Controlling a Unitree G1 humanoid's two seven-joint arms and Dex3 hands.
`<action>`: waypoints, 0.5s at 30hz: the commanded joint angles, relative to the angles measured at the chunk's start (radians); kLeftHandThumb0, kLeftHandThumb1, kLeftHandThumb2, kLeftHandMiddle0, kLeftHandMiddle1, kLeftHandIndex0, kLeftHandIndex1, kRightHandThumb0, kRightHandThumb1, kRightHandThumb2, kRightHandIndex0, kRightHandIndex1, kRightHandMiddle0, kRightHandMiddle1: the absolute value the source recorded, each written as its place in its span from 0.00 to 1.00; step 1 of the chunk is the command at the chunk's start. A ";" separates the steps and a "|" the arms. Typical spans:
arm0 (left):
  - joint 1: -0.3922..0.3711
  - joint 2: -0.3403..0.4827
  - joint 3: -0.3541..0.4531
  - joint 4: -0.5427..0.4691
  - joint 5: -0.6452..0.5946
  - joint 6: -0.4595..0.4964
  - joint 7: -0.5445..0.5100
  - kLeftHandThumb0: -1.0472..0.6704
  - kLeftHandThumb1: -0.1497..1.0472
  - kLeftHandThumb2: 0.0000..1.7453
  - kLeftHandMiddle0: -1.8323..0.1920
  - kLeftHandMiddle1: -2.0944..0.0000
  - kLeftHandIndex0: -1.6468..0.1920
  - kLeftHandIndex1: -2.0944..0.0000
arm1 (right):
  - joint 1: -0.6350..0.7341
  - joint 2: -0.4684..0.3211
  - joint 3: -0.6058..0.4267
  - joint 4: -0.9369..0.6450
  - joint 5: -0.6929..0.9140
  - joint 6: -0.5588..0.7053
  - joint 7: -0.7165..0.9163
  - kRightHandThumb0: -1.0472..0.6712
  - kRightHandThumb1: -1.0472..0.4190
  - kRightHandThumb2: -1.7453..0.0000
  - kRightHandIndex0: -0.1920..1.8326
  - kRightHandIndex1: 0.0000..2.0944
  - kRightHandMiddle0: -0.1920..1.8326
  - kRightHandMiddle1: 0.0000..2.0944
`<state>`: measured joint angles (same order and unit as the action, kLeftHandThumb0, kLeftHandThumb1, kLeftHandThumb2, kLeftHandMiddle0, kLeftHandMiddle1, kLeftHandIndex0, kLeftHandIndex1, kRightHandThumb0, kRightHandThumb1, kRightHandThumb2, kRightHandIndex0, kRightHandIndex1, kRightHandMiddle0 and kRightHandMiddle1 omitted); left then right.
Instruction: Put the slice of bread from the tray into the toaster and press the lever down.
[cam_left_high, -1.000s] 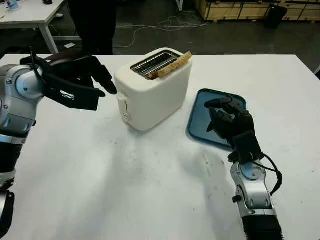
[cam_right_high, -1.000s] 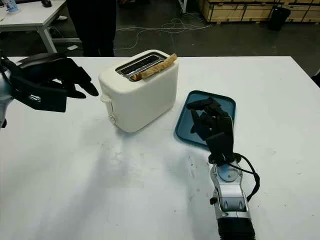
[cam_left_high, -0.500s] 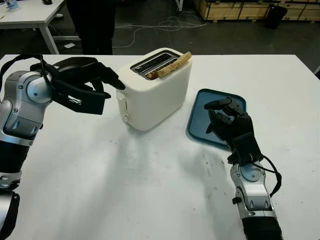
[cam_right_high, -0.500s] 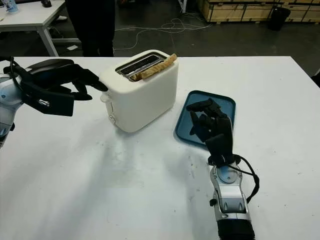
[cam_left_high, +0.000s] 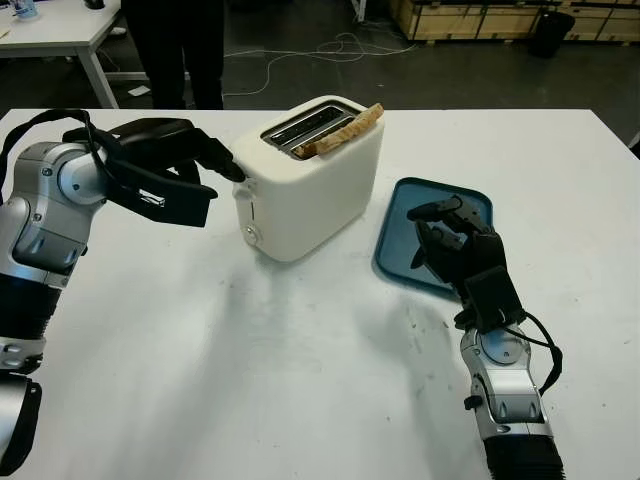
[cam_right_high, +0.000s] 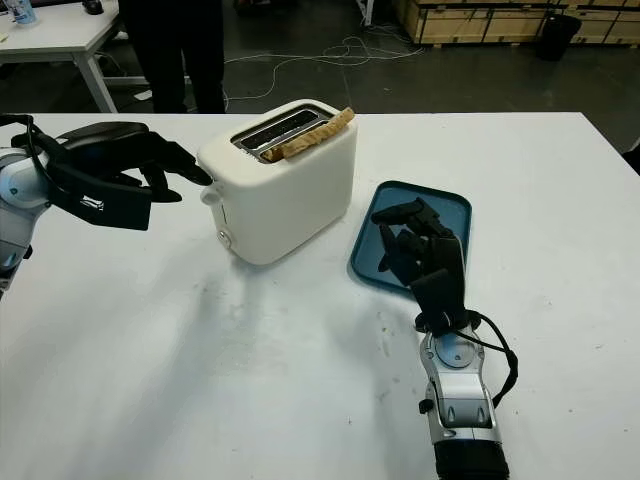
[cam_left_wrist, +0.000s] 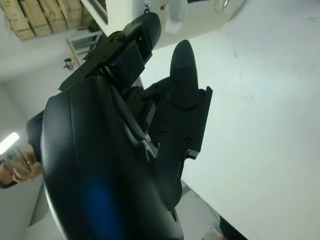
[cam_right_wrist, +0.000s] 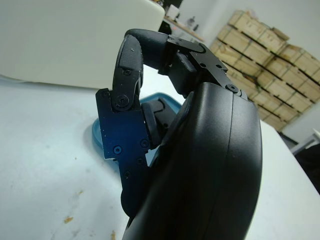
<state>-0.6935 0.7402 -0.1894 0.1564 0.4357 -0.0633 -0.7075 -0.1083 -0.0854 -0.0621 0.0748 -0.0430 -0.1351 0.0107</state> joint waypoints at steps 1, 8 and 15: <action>-0.026 0.001 -0.011 0.011 0.003 -0.009 -0.004 0.51 0.89 0.25 0.60 0.66 0.49 1.00 | 0.007 0.004 0.000 -0.024 0.011 -0.006 0.001 0.31 0.09 0.78 0.53 0.83 0.39 0.81; -0.029 -0.009 -0.026 0.022 0.013 -0.012 0.009 0.50 0.89 0.24 0.60 0.68 0.50 1.00 | 0.012 0.005 -0.001 -0.027 0.015 -0.007 0.007 0.31 0.09 0.78 0.54 0.83 0.39 0.81; -0.029 -0.013 -0.029 0.021 0.018 -0.007 0.006 0.50 0.89 0.25 0.57 0.68 0.49 1.00 | 0.013 0.005 -0.002 -0.024 0.016 -0.005 0.007 0.31 0.09 0.78 0.54 0.83 0.39 0.81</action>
<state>-0.6990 0.7319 -0.2128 0.1739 0.4483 -0.0718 -0.7052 -0.1015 -0.0829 -0.0623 0.0605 -0.0396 -0.1351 0.0169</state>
